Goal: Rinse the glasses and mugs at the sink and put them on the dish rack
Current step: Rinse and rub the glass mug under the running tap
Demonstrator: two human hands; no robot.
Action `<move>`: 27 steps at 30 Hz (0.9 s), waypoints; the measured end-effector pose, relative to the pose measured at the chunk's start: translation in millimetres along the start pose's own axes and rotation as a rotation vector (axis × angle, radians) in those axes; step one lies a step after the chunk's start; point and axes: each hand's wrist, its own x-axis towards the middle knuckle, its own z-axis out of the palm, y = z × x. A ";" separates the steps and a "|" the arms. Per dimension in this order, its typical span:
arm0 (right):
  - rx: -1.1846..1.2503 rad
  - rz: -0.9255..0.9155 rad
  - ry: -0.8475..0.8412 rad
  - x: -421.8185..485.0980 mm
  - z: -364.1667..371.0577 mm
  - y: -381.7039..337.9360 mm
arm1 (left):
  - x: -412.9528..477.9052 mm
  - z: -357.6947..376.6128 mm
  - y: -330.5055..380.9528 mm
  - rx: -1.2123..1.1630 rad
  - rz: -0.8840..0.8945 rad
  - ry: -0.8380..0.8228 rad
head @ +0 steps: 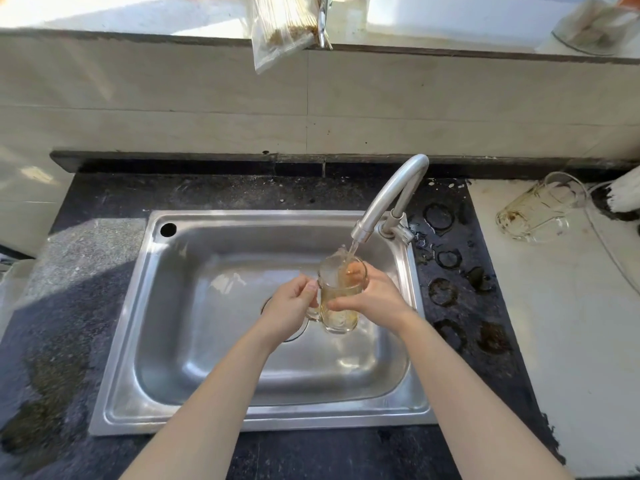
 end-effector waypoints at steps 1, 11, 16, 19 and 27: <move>0.006 0.019 -0.022 0.5 -1.7 -0.8 | 2.1 0.0 -0.9 -0.025 -0.012 -0.003; 0.085 0.036 0.010 5.6 -3.2 -3.5 | 8.1 2.9 8.1 -0.146 -0.013 0.086; 0.037 0.037 0.005 2.6 -6.9 4.9 | 9.0 7.1 3.8 -0.139 -0.042 0.016; 0.033 0.001 0.014 5.0 -3.3 4.3 | 8.4 6.5 0.9 -0.165 -0.031 0.080; 0.005 0.038 -0.002 6.2 2.2 6.7 | 6.1 6.3 -4.4 -0.155 -0.013 0.088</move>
